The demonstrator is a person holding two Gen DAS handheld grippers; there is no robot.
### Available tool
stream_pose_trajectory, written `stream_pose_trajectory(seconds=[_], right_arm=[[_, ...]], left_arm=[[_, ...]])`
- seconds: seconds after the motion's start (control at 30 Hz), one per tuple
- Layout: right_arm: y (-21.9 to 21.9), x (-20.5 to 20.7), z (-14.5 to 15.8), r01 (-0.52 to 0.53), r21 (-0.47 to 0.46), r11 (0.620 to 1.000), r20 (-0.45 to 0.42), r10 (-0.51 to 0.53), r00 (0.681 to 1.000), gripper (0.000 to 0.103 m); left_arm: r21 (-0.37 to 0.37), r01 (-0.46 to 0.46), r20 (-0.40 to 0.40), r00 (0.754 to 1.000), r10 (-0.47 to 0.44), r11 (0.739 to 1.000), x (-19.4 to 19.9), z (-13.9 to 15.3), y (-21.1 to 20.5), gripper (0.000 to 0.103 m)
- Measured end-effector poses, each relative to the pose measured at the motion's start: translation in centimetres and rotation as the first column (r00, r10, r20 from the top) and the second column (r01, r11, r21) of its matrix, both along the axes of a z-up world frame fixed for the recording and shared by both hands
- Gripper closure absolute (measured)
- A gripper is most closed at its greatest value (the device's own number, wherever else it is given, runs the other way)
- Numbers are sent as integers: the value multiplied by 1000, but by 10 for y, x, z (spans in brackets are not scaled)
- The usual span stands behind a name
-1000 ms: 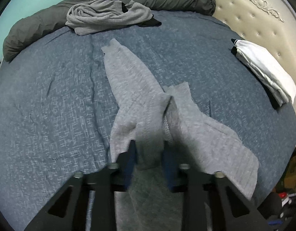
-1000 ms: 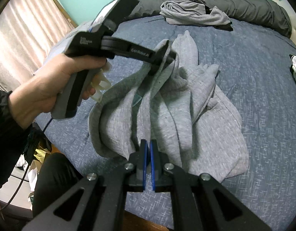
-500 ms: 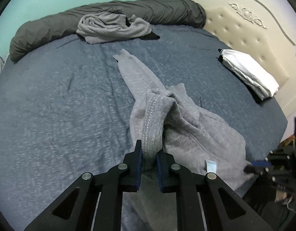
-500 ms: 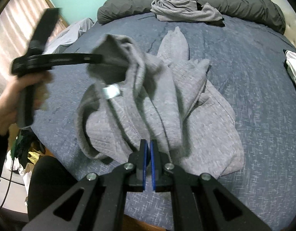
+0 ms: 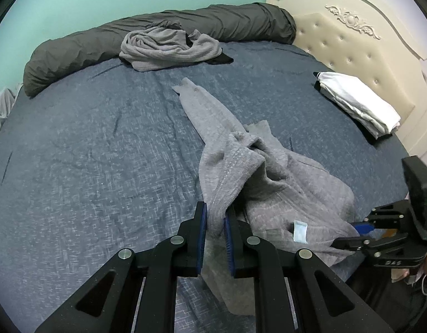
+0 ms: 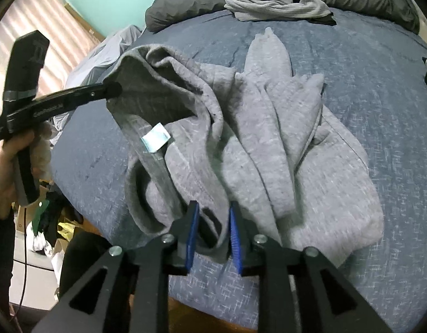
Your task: Fold clothes
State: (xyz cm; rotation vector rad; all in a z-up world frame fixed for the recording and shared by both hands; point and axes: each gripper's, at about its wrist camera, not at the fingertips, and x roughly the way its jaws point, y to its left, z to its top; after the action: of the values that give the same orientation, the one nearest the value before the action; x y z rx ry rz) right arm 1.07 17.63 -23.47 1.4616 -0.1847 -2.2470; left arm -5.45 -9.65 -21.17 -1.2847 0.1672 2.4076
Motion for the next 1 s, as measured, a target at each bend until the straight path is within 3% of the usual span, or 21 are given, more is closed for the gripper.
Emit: stream_pose_trajectory(seconds=[0.1,0.17,0.43,0.57,0.7,1.0], right_arm=[[-7,-2,-6,-25,60,998,8,25,1000,84],[-3,-1,-4,-14,69,998,-10,15,1000,97],[27,5,38,100,95,991,-170,-83,982,100],[36,1,76,138,104,985,-259,-107,960,100],[43,-7,127,163,121,979,-364,-109,925,100],[56,-16,233,179,199,963,-523,-50,851,100]], left_arm=[[-11,3,-2,1000,-3,1000,0,-1,2,92],[-23,4,-9,1000,-4,1000,2,-2,3,93],[-15,-11,-70,998,10,1000,8,23,1,95],[-30,-14,-131,991,10,999,10,56,6,95],[0,-29,-177,984,29,1000,9,98,4,95],[32,-42,-325,944,50,999,22,216,6,96]])
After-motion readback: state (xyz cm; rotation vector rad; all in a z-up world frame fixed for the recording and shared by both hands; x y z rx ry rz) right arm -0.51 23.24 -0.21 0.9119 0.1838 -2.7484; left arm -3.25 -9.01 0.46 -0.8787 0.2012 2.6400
